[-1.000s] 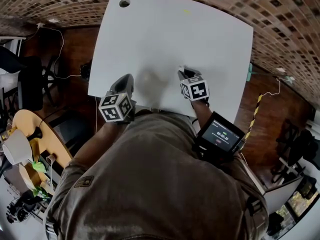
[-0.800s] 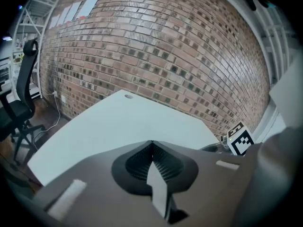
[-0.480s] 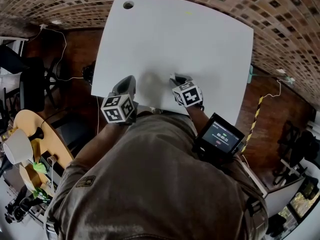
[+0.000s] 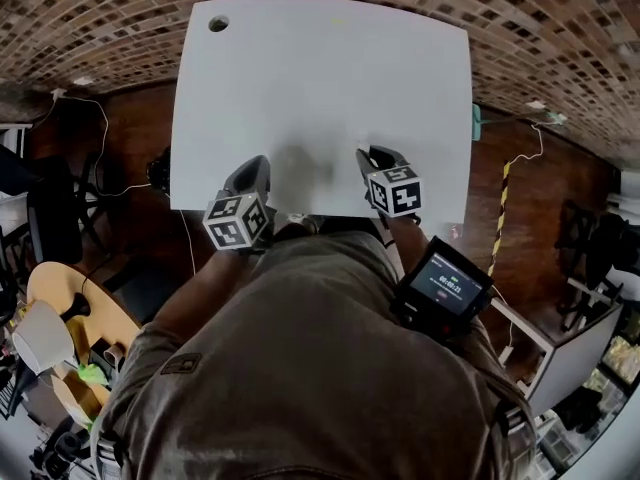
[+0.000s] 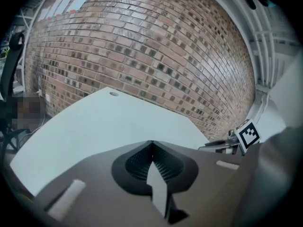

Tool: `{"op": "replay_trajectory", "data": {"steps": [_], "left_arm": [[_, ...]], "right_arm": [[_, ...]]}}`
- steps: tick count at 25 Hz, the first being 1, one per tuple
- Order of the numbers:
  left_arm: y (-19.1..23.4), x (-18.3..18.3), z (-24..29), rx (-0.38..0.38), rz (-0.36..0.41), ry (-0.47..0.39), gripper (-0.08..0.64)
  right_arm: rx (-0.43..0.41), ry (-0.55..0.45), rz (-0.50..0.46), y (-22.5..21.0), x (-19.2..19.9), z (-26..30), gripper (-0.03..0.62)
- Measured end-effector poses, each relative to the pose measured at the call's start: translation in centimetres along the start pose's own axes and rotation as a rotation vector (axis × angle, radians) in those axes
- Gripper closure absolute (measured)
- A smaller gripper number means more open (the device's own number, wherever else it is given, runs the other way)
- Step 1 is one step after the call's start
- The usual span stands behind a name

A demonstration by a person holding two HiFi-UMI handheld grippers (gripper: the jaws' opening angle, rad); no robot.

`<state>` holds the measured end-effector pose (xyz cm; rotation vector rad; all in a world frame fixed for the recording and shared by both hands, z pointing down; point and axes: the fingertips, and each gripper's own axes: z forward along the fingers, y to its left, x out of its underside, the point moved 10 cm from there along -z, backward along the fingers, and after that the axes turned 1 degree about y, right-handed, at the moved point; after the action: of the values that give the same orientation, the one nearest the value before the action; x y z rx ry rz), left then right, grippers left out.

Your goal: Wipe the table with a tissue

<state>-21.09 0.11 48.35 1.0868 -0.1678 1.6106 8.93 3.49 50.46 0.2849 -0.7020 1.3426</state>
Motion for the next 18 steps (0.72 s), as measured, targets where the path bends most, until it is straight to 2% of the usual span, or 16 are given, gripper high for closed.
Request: {"op": "replay_trajectory", "data": {"steps": [4, 8, 13, 18], "left_arm": [[-1.4, 0.3, 0.2, 0.04, 0.042, -0.007, 0.558], [-3.3, 0.7, -0.7, 0.044, 0.078, -0.047, 0.558], [-6.4, 1.4, -2.1, 0.017, 0.108, -0.113, 0.558], [-10.1, 3.3, -4.2, -0.039, 0.166, -0.17, 0.558]], "right_arm": [[0.03, -0.151, 0.024, 0.3, 0.0, -3.6, 0.52], [0.038, -0.267, 0.013, 0.6, 0.6, -6.7, 0.52], [0.023, -0.374, -0.013, 0.2, 1.8, -10.7, 0.52], [-0.003, -0.439, -0.036, -0.5, 4.1, -15.0, 0.52]]}}
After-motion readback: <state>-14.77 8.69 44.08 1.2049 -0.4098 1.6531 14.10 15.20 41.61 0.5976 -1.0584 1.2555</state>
